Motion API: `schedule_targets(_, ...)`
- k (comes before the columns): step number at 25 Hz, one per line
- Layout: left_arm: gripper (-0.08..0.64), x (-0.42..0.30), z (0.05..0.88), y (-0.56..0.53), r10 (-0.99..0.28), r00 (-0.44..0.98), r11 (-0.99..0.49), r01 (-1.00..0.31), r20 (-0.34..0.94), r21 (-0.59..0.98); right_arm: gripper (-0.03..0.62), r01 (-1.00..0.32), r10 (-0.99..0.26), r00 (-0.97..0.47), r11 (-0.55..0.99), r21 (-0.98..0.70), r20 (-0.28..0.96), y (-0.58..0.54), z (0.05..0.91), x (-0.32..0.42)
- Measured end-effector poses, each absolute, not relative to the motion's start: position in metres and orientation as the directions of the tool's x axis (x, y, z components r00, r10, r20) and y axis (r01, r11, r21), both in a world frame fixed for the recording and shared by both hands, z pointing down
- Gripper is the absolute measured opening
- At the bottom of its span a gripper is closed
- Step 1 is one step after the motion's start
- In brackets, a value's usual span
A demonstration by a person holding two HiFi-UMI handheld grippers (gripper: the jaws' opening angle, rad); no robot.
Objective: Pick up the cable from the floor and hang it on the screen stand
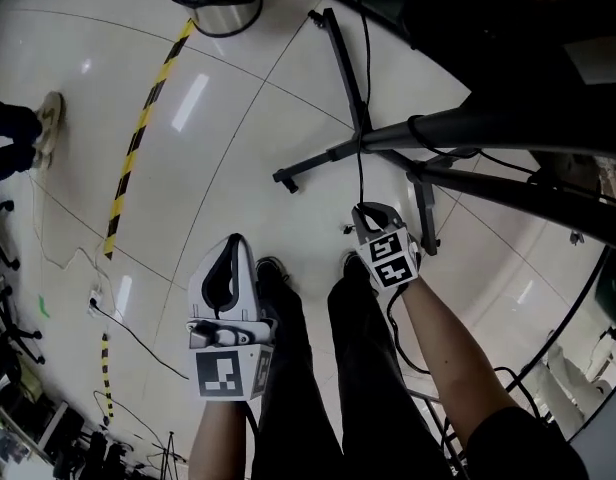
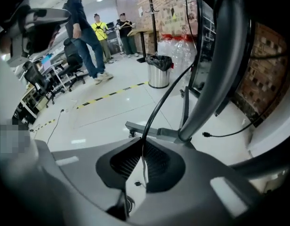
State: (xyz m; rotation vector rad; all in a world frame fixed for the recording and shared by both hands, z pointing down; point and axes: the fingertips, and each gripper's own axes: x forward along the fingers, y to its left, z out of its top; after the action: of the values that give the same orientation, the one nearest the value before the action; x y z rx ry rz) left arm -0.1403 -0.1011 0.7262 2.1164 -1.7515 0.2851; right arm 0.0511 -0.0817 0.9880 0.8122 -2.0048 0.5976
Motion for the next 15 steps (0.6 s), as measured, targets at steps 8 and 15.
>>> schedule_targets(8,0.005,-0.129,0.623,-0.116,-0.938,0.217,-0.175,-0.970,0.272,0.170,0.026,-0.598,-0.438,-0.374,0.788,0.148,0.818,-0.093,0.859,0.053)
schedule_targets(15,0.006,-0.123,0.545,-0.112,-0.947,0.213,-0.173,-0.969,0.241,0.177,0.026,-0.630,-0.575,-0.391,0.736,0.246,0.719,-0.102,0.728,0.063)
